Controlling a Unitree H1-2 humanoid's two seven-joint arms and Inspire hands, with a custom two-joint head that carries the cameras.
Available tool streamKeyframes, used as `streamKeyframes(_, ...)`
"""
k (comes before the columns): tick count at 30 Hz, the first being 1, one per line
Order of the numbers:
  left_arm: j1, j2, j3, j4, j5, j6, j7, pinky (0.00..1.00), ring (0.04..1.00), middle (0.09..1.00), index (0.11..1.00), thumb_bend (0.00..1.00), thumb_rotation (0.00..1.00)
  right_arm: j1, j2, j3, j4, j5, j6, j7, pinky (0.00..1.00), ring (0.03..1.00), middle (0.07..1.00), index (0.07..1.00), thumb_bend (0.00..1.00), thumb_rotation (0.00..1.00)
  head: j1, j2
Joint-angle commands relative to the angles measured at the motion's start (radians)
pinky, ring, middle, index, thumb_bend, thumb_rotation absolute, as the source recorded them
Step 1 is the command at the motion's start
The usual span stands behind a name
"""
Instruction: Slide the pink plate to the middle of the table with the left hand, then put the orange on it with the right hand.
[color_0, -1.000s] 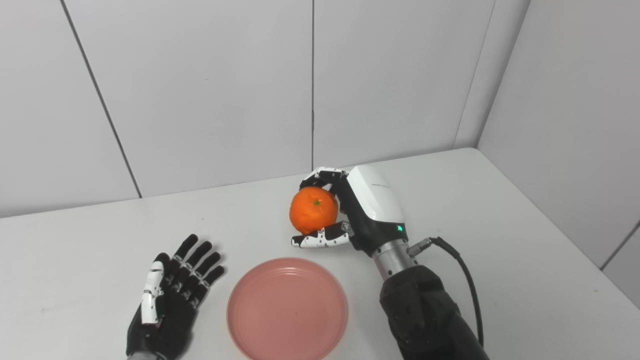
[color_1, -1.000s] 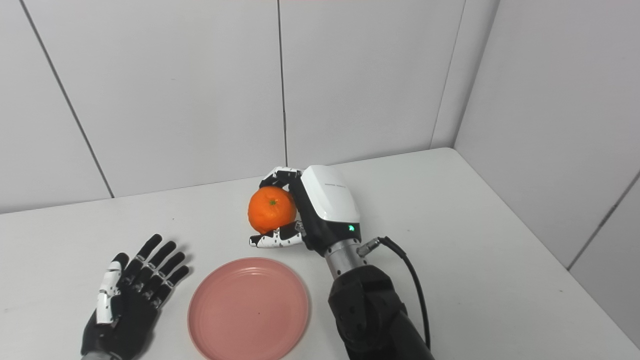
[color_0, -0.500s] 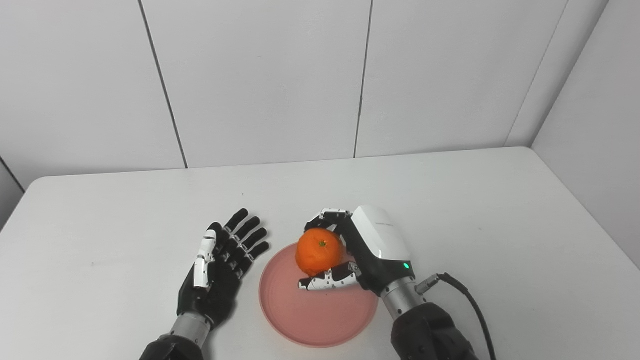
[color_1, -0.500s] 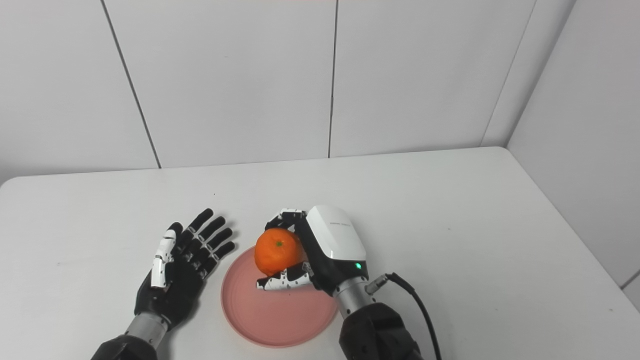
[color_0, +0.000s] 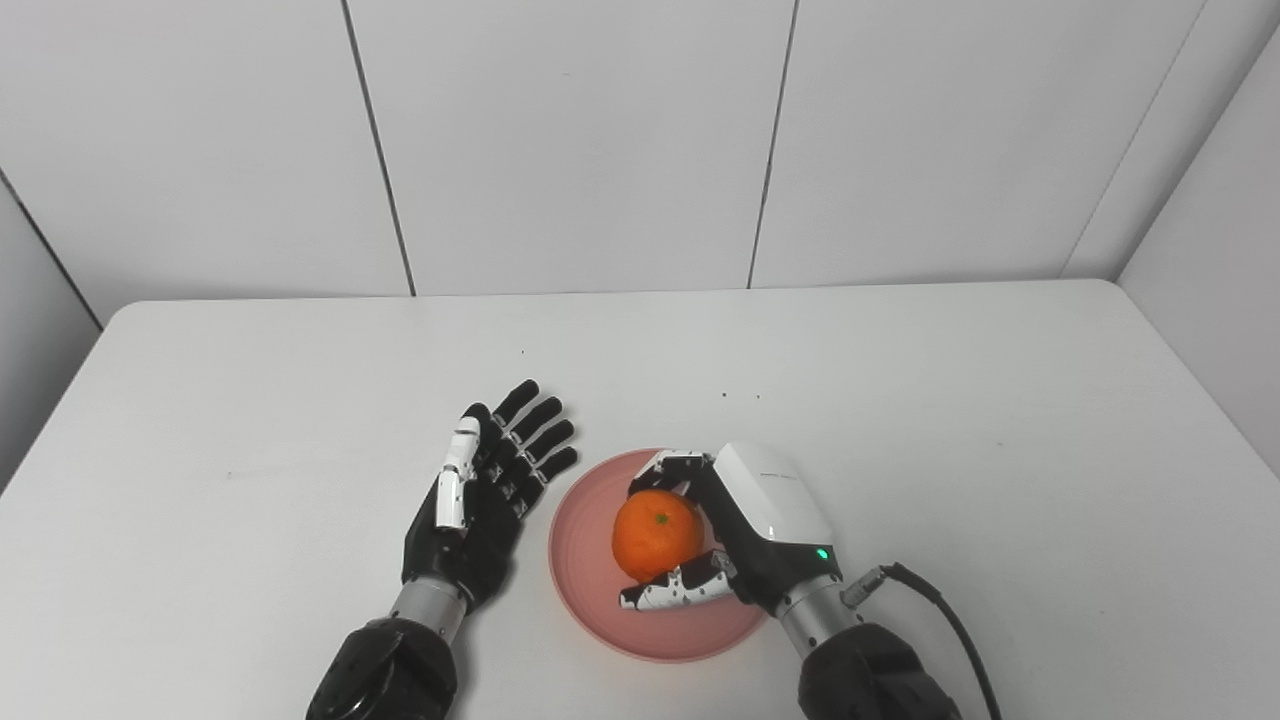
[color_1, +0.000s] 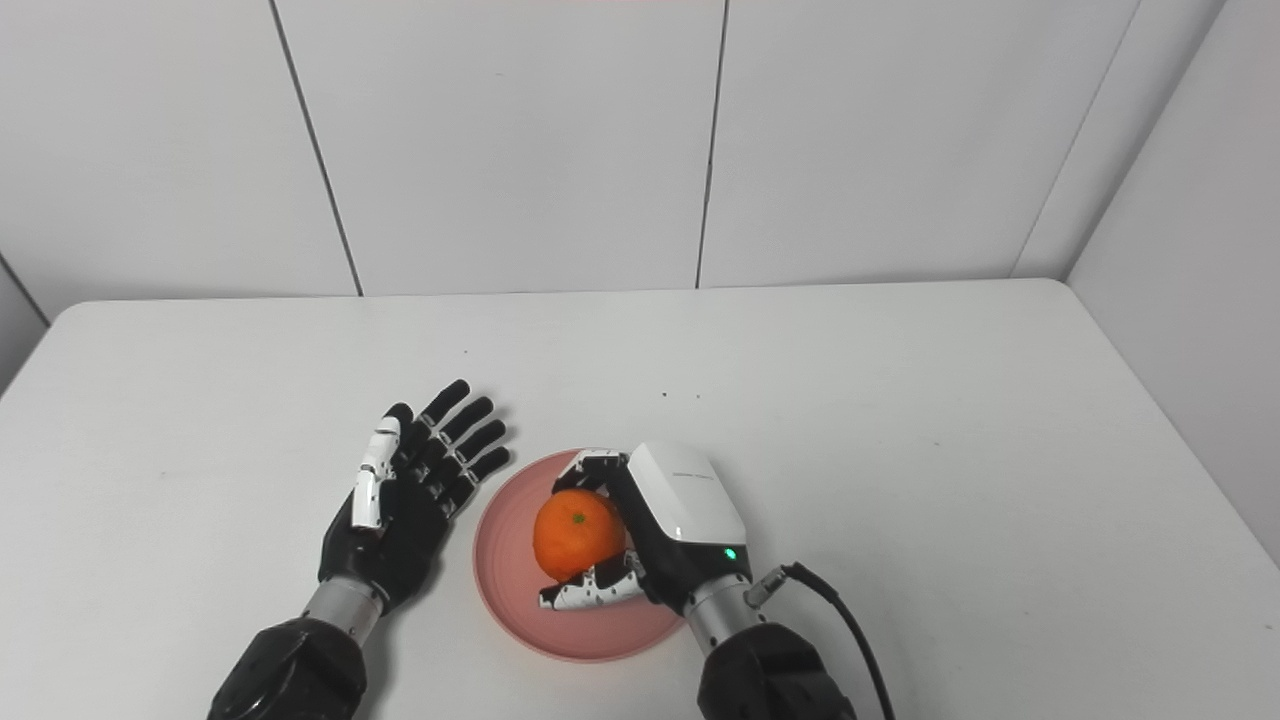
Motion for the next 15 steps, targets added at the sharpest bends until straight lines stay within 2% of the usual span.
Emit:
streamKeyframes(1,0.009,-0.010,-0.007,0.003,0.011,0.043,0.022,0.82,0.838,0.847,0.838,0.35,1.00,-0.017,0.000,0.006,-0.002,-0.005,-0.063,-0.028,0.18,0.273,0.390,0.488,0.52,0.13,0.002,0.000)
streamKeyframes(6,0.010,-0.011,-0.009,0.005,0.016,0.038,0.017,0.83,0.841,0.850,0.838,0.35,1.00,-0.019,-0.001,0.016,0.041,-0.021,-0.086,-0.053,0.15,0.232,0.341,0.488,0.52,0.13,0.007,0.000)
streamKeyframes(13,0.012,-0.012,-0.011,0.005,0.023,0.033,0.014,0.83,0.842,0.853,0.843,0.35,1.00,-0.027,-0.007,0.020,0.089,-0.037,-0.115,-0.083,0.17,0.251,0.358,0.488,0.52,0.13,0.012,0.001)
streamKeyframes(15,0.013,-0.014,-0.012,0.004,0.022,0.032,0.015,0.83,0.841,0.851,0.843,0.35,1.00,-0.031,-0.009,0.024,0.098,-0.046,-0.123,-0.089,0.15,0.231,0.336,0.488,0.52,0.13,0.013,0.001)
